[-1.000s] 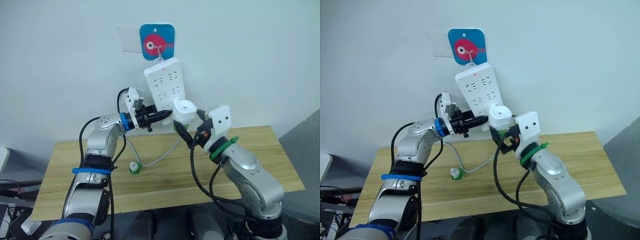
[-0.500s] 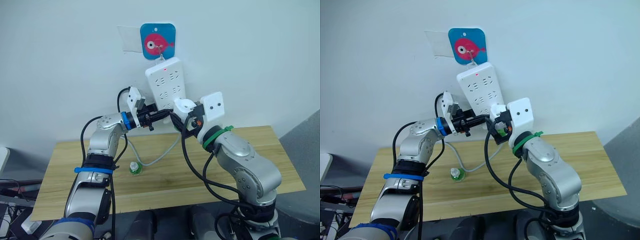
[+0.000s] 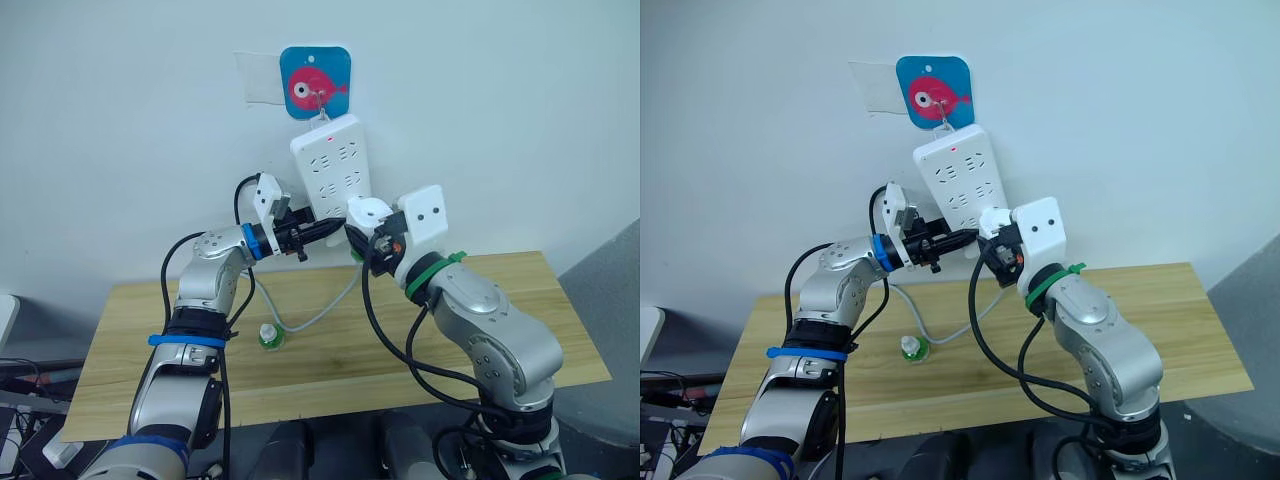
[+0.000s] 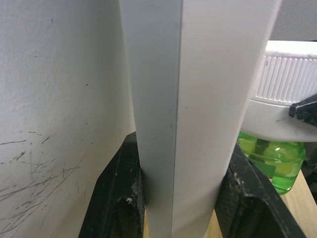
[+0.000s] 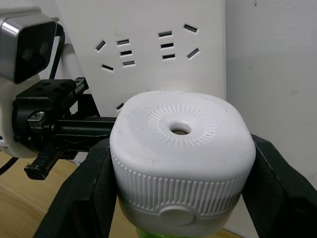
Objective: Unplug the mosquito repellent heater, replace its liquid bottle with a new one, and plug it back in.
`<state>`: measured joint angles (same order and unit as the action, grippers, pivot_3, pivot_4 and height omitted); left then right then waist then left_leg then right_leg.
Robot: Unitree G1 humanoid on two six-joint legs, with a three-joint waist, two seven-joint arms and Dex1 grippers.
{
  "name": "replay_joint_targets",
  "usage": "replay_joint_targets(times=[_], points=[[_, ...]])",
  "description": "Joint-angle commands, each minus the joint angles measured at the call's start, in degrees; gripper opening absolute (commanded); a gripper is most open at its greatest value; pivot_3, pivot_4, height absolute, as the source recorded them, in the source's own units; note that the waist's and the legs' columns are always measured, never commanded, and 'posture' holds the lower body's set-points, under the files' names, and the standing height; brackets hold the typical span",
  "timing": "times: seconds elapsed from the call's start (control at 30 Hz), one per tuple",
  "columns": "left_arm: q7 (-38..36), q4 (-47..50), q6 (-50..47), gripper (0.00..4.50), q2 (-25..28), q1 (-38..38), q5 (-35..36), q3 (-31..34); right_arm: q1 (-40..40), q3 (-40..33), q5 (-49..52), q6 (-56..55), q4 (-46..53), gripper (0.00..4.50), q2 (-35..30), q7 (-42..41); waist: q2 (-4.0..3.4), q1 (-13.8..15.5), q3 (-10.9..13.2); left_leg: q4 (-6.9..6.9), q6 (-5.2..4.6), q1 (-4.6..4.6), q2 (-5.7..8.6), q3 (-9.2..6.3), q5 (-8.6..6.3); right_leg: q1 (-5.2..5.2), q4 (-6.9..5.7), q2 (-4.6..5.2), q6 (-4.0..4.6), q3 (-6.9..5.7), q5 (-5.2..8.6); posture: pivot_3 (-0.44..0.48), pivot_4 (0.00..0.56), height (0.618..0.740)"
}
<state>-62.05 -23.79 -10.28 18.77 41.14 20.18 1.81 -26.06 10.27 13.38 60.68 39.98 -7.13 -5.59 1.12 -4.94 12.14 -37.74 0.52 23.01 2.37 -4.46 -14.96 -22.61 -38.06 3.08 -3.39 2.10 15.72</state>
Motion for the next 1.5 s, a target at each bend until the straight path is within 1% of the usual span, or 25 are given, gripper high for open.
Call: replay_joint_targets(times=[0.03, 0.1, 0.27, 0.5, 0.73, 1.0, 1.07, 1.17, 1.27, 1.33, 1.37, 1.5], points=[[-0.28, 1.59, 1.31, 1.34, 0.16, 0.39, -0.28, -0.78, -1.43, 2.51, -1.48, -2.51, 1.35, 2.97, -2.76, -1.49, 0.00, 0.01, 0.00, 0.00, 0.00, 0.00, 0.00, 0.00, 0.00, 0.00, 0.01, 0.00, 0.00, 0.00, 0.00, -0.141, 0.223, 0.740], [-0.13, 1.66, 1.35, 1.34, 0.22, 0.27, -0.34, -0.85, -1.54, 3.73, -2.42, -2.95, 1.15, 2.97, -4.48, -1.80, 0.00, 0.03, 0.00, 0.00, 0.00, 0.01, 0.01, 0.00, 0.00, 0.00, 0.02, 0.00, 0.00, -0.01, 0.00, -0.140, 0.220, 0.740], [0.70, 2.00, 0.52, 1.34, 0.23, -0.22, -0.11, -0.65, -0.66, 3.87, -2.52, -2.60, 1.99, 2.97, -4.56, -1.66, 0.01, 0.03, 0.00, 0.01, 0.00, 0.01, 0.00, -0.01, 0.00, 0.00, 0.02, 0.00, 0.00, 0.00, 0.00, -0.140, 0.213, 0.740], [3.56, 0.19, -2.60, 1.34, -0.52, 0.75, 0.94, 0.75, 1.56, 1.04, -0.86, -0.11, 5.45, 2.97, -4.45, -2.49, 0.01, 0.23, 0.00, 0.01, 0.00, 0.01, 0.01, -0.02, 0.00, 0.01, 0.03, 0.01, 0.00, 0.00, 0.00, -0.146, 0.213, 0.740], [3.65, -2.93, -0.23, 1.34, 0.36, 1.59, -0.65, -0.16, 3.01, -1.45, 0.59, 2.48, 9.07, 2.97, -6.19, -3.69, 0.01, 0.67, 0.00, 0.01, 0.00, 0.02, 0.03, -0.10, 0.00, 0.11, 0.11, 0.03, 0.00, -0.02, 0.00, -0.162, 0.219, 0.740], [3.93, -6.14, 2.17, 1.34, 0.56, 2.84, -1.36, -0.48, 2.99, -2.47, 1.30, 5.27, 11.36, 2.97, -6.30, -2.83, 0.02, -0.10, 0.05, -0.06, 0.03, -0.10, -0.05, -0.04, 0.03, 0.17, -0.03, -0.01, -0.02, -0.03, -0.03, -0.177, 0.227, 0.740], [3.92, -6.42, 2.47, 1.34, 0.65, 2.84, -1.40, -0.47, 3.32, -3.84, 1.65, 5.42, 11.83, 2.97, -5.98, -2.67, 0.02, -0.18, 0.05, -0.08, 0.08, -0.15, -0.05, -0.04, 0.08, 0.23, -0.03, -0.03, -0.04, -0.05, -0.05, -0.179, 0.227, 0.740], [3.97, -6.88, 2.94, 1.34, 1.01, 2.84, -1.67, -0.29, 4.17, -7.70, 3.00, 5.30, 12.27, 2.97, -4.66, -3.01, 0.02, -0.19, 0.05, -0.11, 0.07, -0.16, -0.03, -0.01, 0.09, 0.25, 0.00, -0.04, -0.10, -0.01, -0.09, -0.182, 0.228, 0.740], [3.69, -7.34, 3.17, 1.34, 1.87, 2.73, -1.70, 0.24, 4.97, -11.92, 4.33, 3.07, 10.87, 2.97, -4.85, -4.58, 0.02, -0.21, 0.05, -0.10, 0.07, -0.14, -0.02, 0.00, 0.08, 0.24, 0.00, -0.02, -0.11, -0.01, -0.10, -0.188, 0.226, 0.740], [3.54, -7.62, 3.13, 2.09, 2.52, 2.69, -1.52, 0.66, 5.59, -14.28, 5.34, 1.16, 9.32, 2.97, -4.96, -5.61, 0.01, -0.24, 0.05, -0.08, 0.07, -0.15, -0.04, -0.02, 0.07, 0.24, -0.01, -0.02, -0.10, -0.01, -0.11, -0.188, 0.225, 0.740], [3.47, -7.72, 3.09, 2.30, 2.77, 2.67, -1.48, 0.72, 5.89, -14.92, 5.66, 0.20, 8.66, 2.97, -5.11, -6.12, -0.03, -0.38, 0.10, -0.07, 0.06, -0.15, -0.04, -0.02, 0.07, 0.24, -0.02, -0.03, -0.10, -0.01, -0.11, -0.188, 0.225, 0.740], [3.07, -7.53, 2.83, 3.60, 3.82, 2.24, -1.15, 1.03, 7.80, -16.83, 8.13, -3.32, 6.80, 2.97, -4.80, -8.28, -0.06, -0.78, 0.29, -0.04, 0.06, -0.12, -0.05, -0.01, 0.07, 0.19, -0.03, -0.03, -0.10, -0.02, -0.11, -0.188, 0.227, 0.740]])
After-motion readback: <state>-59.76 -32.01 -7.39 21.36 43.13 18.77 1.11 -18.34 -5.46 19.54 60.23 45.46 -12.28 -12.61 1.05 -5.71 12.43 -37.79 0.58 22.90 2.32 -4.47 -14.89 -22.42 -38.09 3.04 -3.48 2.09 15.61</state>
